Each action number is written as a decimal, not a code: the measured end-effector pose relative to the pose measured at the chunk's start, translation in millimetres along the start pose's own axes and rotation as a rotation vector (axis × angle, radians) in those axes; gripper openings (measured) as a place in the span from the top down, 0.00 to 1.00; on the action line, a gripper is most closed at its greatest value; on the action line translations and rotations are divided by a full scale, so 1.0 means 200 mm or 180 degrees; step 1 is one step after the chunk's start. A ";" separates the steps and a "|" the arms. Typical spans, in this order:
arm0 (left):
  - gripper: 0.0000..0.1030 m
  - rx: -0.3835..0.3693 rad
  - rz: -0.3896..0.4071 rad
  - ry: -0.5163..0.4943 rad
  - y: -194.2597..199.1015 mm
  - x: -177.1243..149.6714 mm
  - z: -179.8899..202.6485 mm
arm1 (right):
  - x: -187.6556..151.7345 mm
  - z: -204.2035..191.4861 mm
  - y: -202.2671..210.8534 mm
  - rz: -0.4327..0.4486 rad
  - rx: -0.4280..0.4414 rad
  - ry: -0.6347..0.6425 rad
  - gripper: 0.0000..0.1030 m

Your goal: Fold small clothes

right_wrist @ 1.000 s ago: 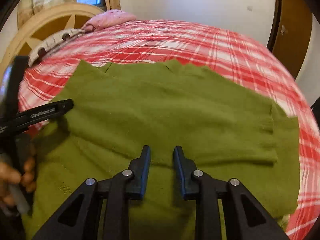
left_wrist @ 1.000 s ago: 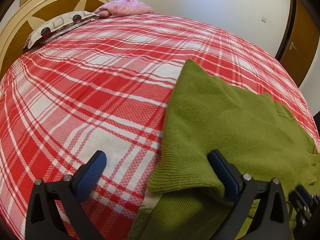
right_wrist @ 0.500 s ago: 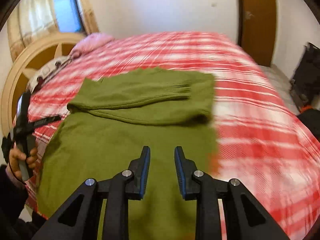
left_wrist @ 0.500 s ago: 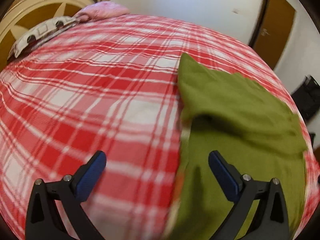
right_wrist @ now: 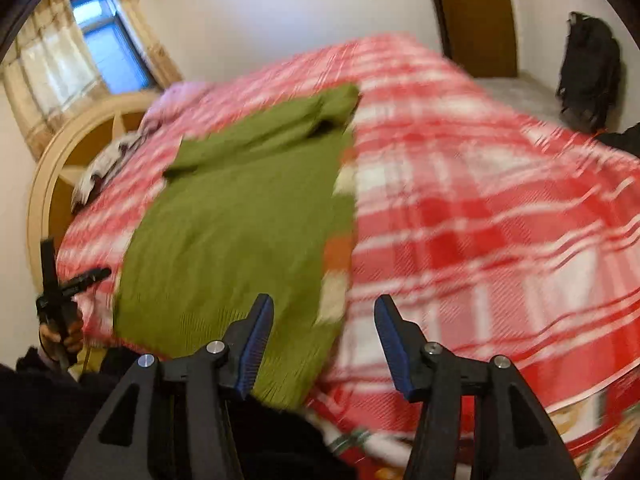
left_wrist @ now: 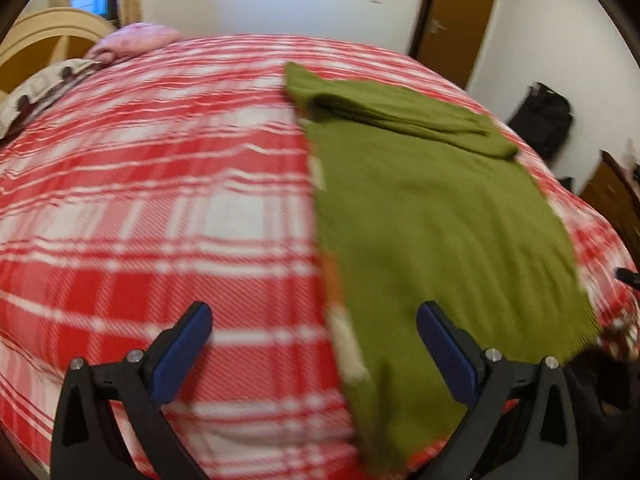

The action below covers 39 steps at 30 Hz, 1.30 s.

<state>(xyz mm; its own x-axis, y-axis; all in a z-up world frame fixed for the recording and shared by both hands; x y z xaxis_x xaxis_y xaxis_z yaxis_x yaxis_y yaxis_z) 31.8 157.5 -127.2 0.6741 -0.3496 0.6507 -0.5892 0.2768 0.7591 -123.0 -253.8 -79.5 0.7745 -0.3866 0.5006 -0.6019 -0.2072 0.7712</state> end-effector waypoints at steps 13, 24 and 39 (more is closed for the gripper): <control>0.02 -0.0517 0.0006 -0.0032 0.02 -0.13 0.16 | -0.14 0.01 -0.20 -0.0363 -0.0232 -0.0113 0.48; 0.22 -0.0700 -0.0069 -0.0075 -0.01 -0.17 0.21 | -0.22 -0.03 -0.31 -0.0663 -0.0099 -0.0048 0.55; 0.87 -0.1134 -0.0346 0.0462 -0.09 -0.29 0.13 | -0.23 -0.03 -0.36 -0.0812 0.0324 -0.0284 0.94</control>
<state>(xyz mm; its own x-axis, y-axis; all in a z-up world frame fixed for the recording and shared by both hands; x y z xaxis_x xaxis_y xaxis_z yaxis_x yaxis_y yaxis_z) -7.8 149.9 -179.6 0.7950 -0.2710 0.5427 -0.3367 0.5472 0.7663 -113.9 -215.3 -155.3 0.8860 -0.3870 0.2553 -0.4096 -0.3953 0.8222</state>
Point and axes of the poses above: each gripper's, at about its wrist camera, not at the fingertips, and y roughly against the way its jaws point, z to its right, x to its top, the point moved 2 cm from there along -y, roughly the way its jaws point, and after that the axes turned 15 degrees about -y, right-handed, at the moved point
